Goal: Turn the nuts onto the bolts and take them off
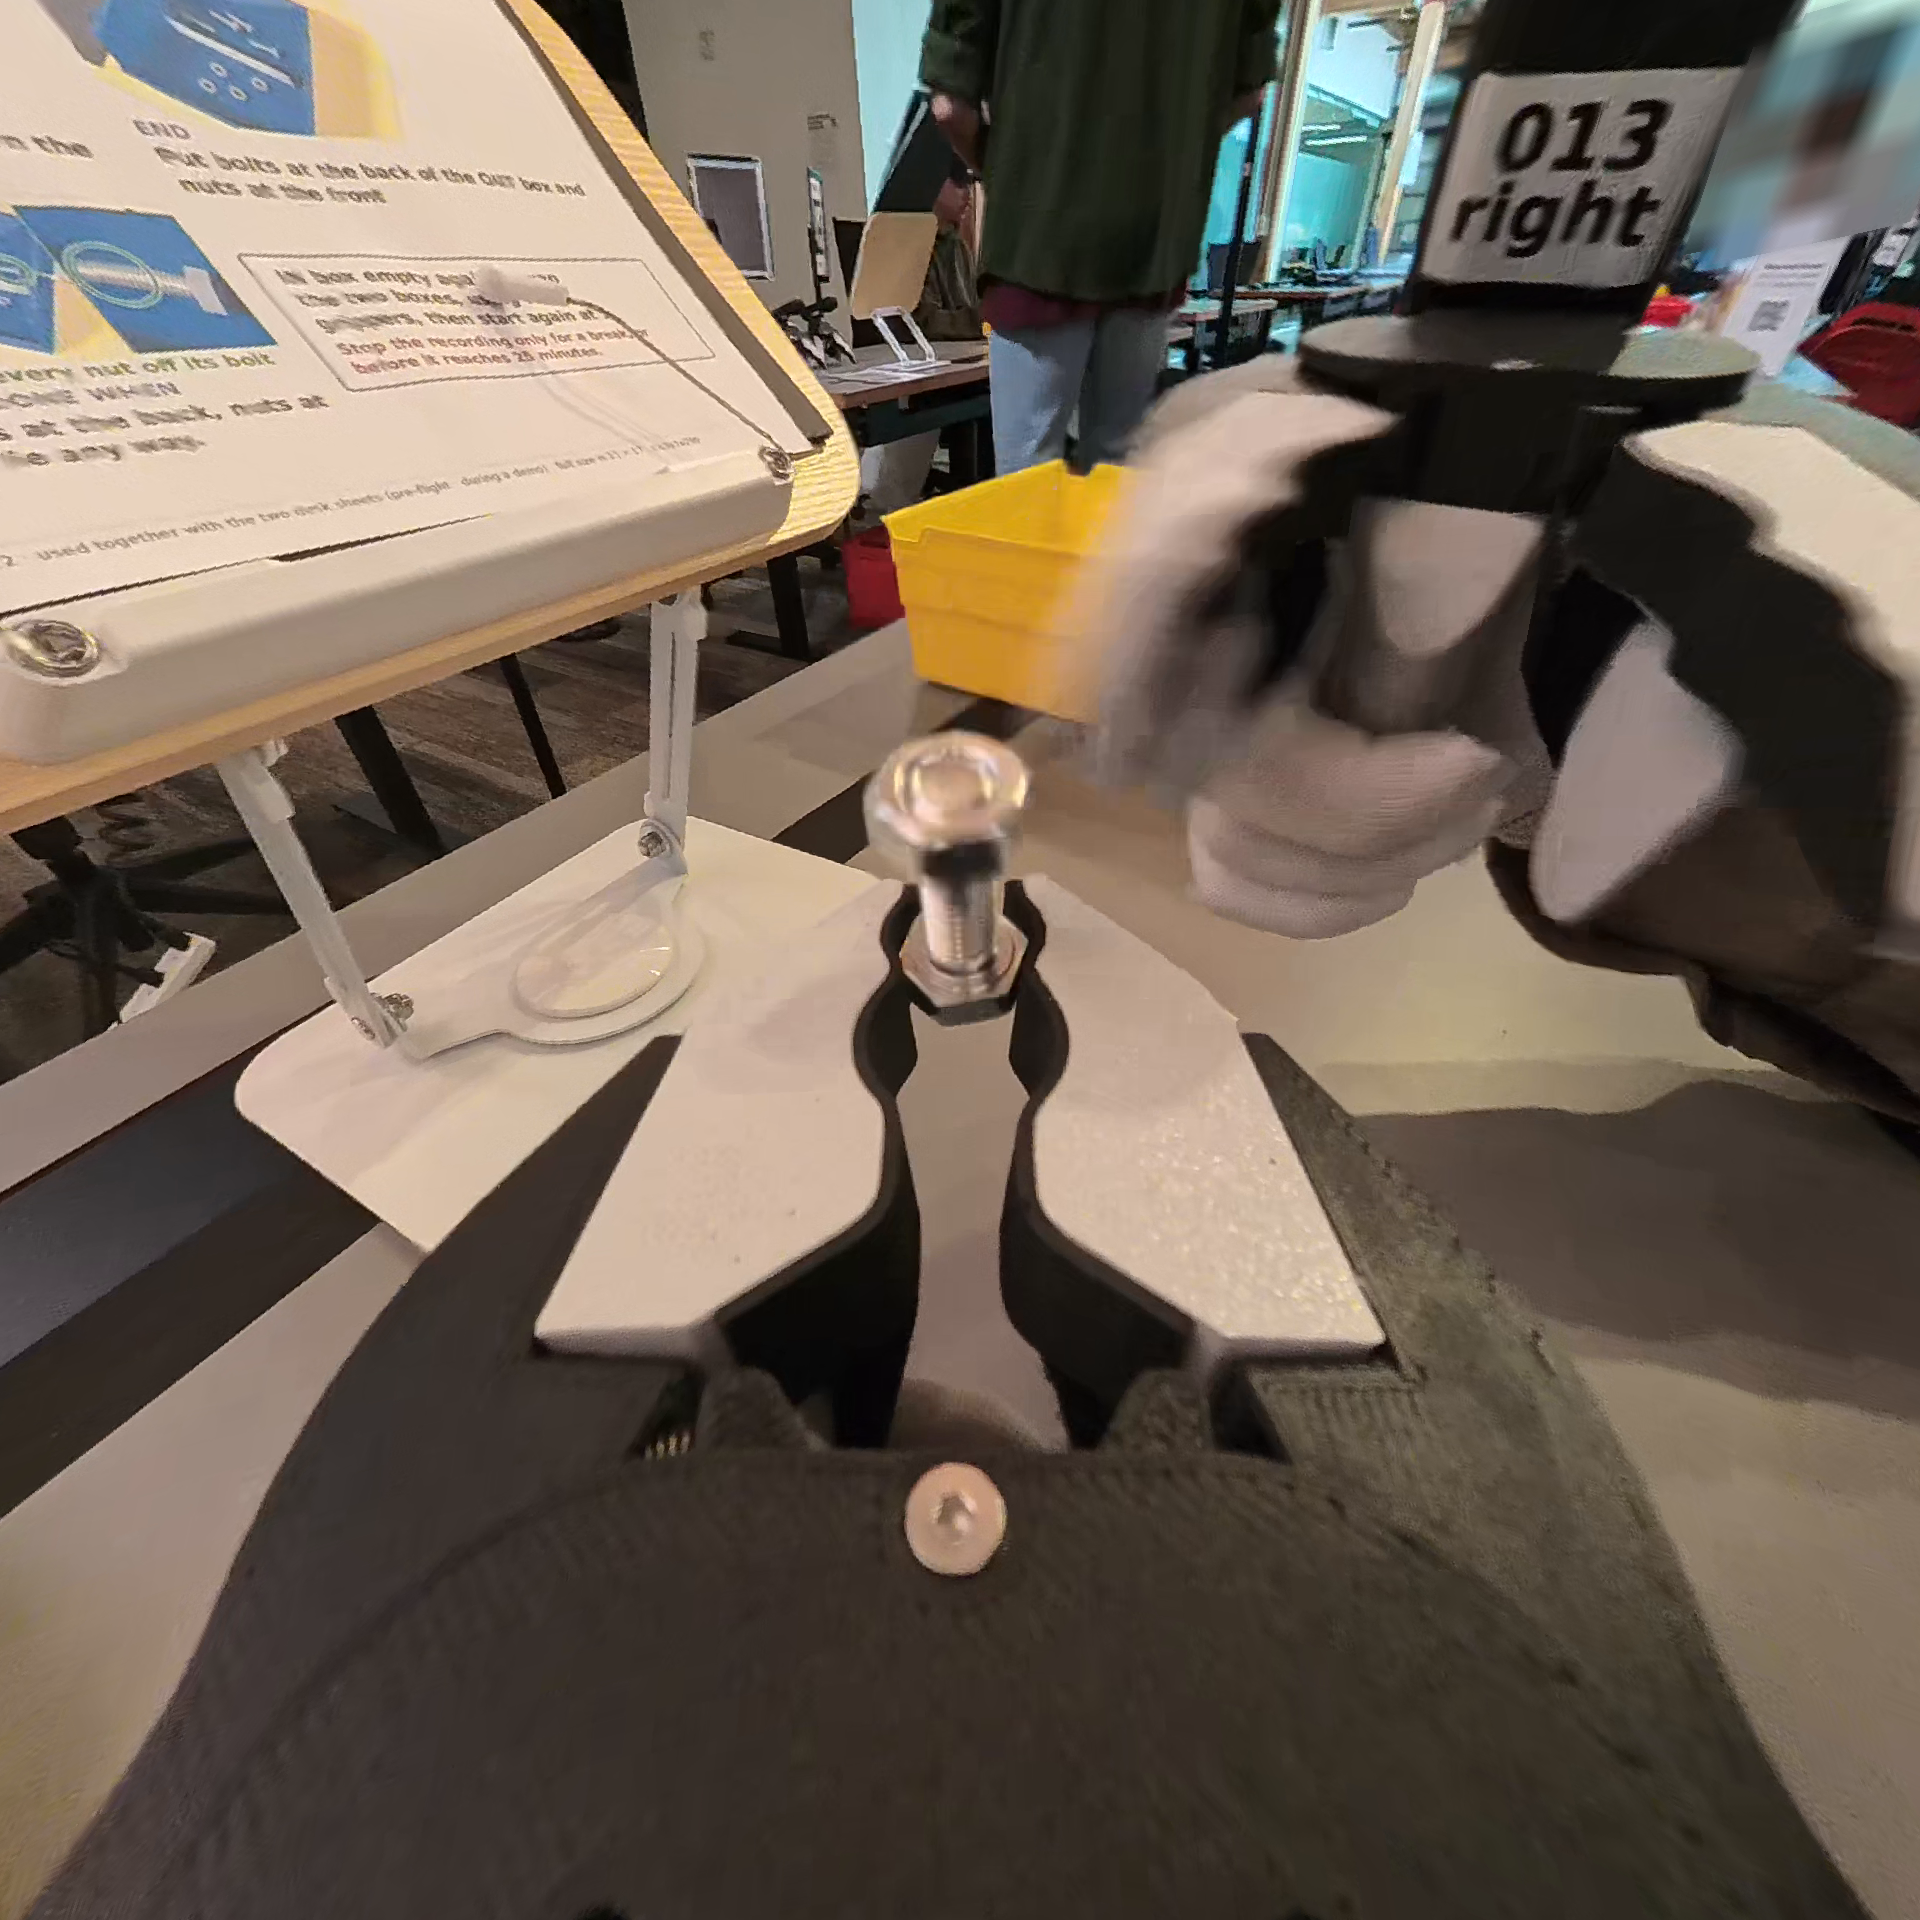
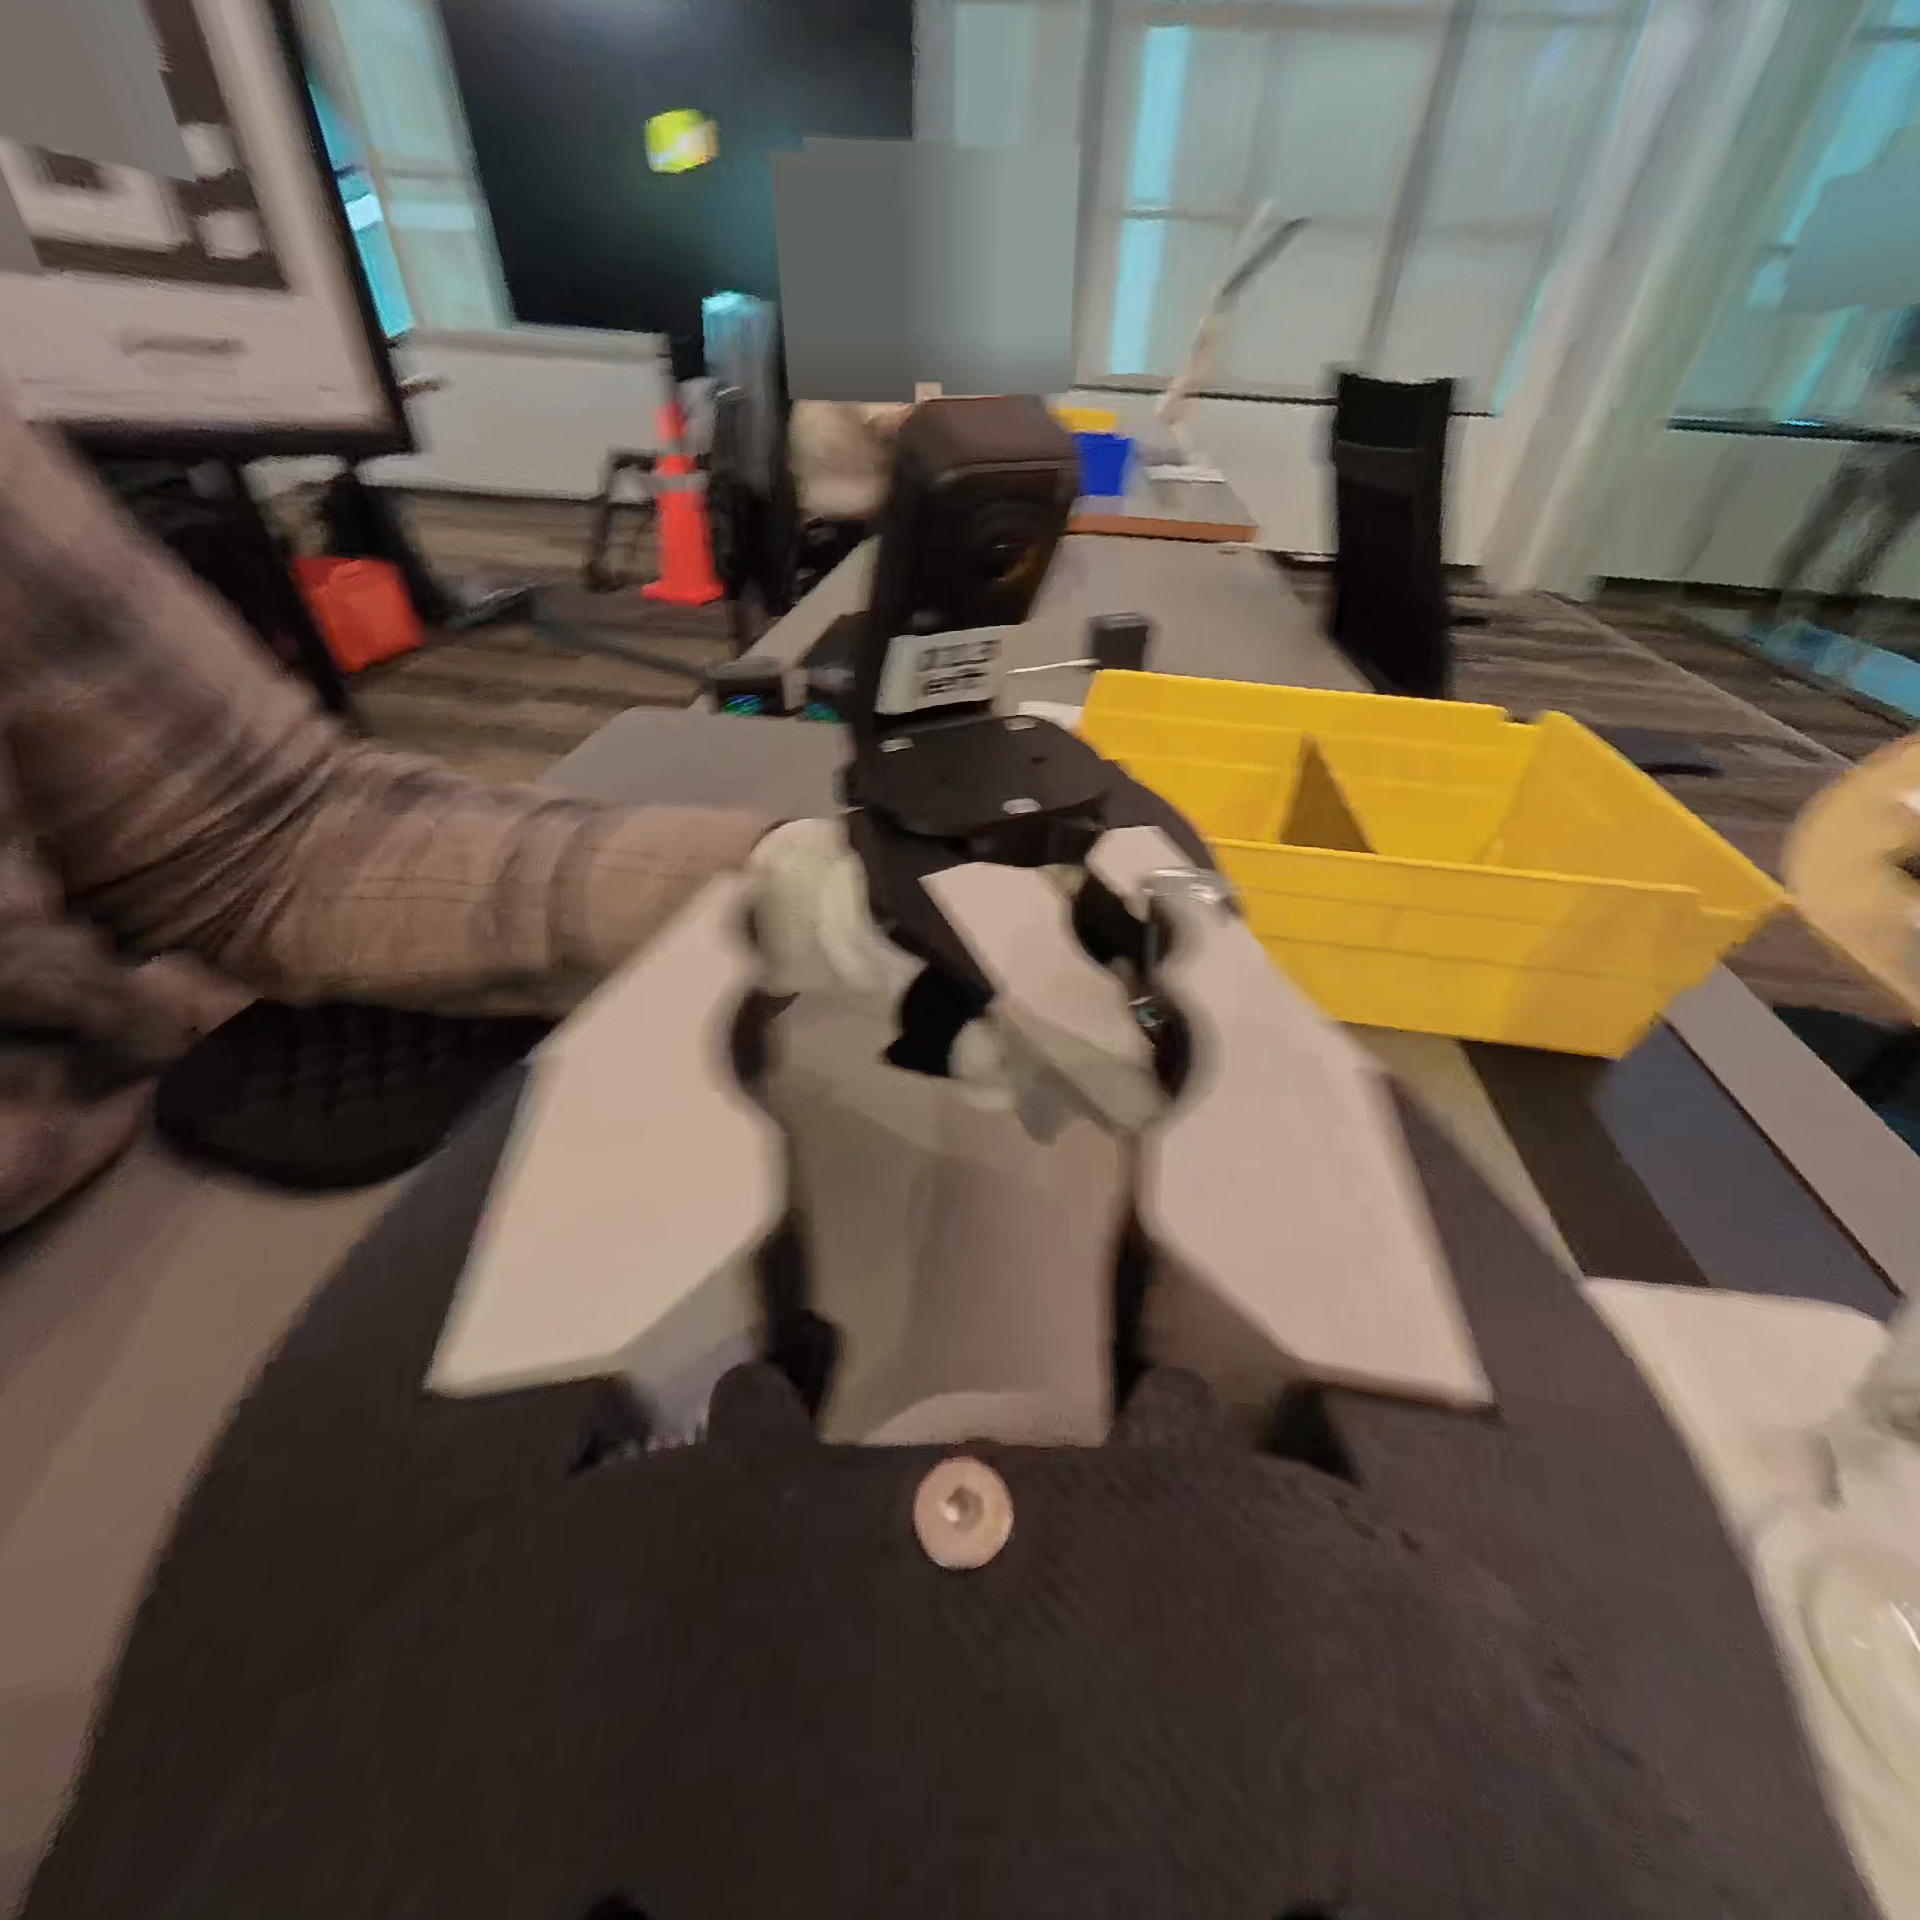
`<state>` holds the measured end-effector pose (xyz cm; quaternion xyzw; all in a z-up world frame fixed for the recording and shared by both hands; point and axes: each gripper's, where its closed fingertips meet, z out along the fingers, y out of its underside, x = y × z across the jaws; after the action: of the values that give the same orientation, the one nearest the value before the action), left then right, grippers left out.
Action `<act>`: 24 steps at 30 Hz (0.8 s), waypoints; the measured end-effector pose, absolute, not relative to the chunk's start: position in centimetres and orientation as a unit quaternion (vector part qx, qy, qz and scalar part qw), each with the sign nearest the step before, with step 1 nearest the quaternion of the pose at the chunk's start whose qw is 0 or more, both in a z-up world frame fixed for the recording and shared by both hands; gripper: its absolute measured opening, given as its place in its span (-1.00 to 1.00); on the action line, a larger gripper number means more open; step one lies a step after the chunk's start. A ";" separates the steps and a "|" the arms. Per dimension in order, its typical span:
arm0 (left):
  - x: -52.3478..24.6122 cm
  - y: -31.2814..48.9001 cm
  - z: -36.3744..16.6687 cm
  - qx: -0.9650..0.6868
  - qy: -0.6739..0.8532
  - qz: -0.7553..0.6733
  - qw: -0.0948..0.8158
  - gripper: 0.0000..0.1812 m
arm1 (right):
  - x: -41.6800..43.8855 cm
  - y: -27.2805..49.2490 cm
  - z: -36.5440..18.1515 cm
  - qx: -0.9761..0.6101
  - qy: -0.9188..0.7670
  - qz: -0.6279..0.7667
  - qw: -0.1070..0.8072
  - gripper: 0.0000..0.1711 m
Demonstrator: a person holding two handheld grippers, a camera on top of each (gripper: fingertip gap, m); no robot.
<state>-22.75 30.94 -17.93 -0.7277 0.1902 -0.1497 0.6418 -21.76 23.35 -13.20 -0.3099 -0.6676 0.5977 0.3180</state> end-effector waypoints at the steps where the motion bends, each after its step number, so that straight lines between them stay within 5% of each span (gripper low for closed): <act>1: -23.1 31.1 -17.8 -0.729 0.181 -0.145 0.644 -0.84 | -20.4 22.3 -12.9 -0.269 -0.683 0.612 0.294 -0.90; 3: -23.3 30.9 -17.6 -0.726 0.180 -0.151 0.646 -0.84 | -19.6 22.4 -11.7 -0.255 -0.667 0.640 0.284 -1.00; 4: -23.3 30.9 -17.5 -0.725 0.181 -0.151 0.647 -0.84 | -20.1 23.1 -11.6 -0.268 -0.659 0.634 0.304 -0.86; 6: -23.0 30.9 -17.5 -0.726 0.184 -0.152 0.645 -0.84 | -21.5 24.8 -11.5 -0.311 -0.635 0.615 0.350 -0.26; 9: -22.7 31.0 -17.9 -0.730 0.188 -0.150 0.640 -0.84 | -22.5 24.7 -12.7 -0.338 -0.646 0.591 0.345 0.11; 12: -22.8 31.0 -18.1 -0.733 0.187 -0.149 0.636 -0.84 | -22.2 23.6 -13.3 -0.319 -0.666 0.588 0.331 -0.07; 13: -23.0 31.1 -18.1 -0.734 0.182 -0.150 0.637 -0.83 | -21.2 22.8 -13.3 -0.293 -0.683 0.596 0.304 -0.59; 14: -23.1 31.0 -17.9 -0.732 0.178 -0.154 0.639 -0.84 | -20.2 22.2 -12.9 -0.269 -0.684 0.614 0.289 -0.81; 15: -23.1 30.9 -17.7 -0.729 0.180 -0.160 0.641 -0.84 | -20.2 22.6 -12.4 -0.270 -0.673 0.621 0.297 -0.80; 18: -22.9 30.8 -17.7 -0.730 0.185 -0.156 0.639 -0.84 | -21.8 24.8 -12.4 -0.328 -0.648 0.596 0.342 -0.02; 20: -22.7 30.9 -17.9 -0.732 0.187 -0.156 0.636 -0.84 | -22.4 24.8 -13.3 -0.346 -0.653 0.584 0.335 0.20; 22: -22.7 31.0 -18.2 -0.737 0.188 -0.153 0.631 -0.84 | -22.2 23.8 -13.7 -0.330 -0.666 0.587 0.320 0.10; 24: -22.9 31.1 -18.4 -0.740 0.183 -0.151 0.629 -0.84 | -19.7 21.3 -13.4 -0.254 -0.697 0.619 0.259 -0.81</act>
<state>-22.93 31.10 -18.37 -0.7401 0.1831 -0.1511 0.6292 -19.70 21.25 -13.38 -0.2542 -0.6970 0.6185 0.2588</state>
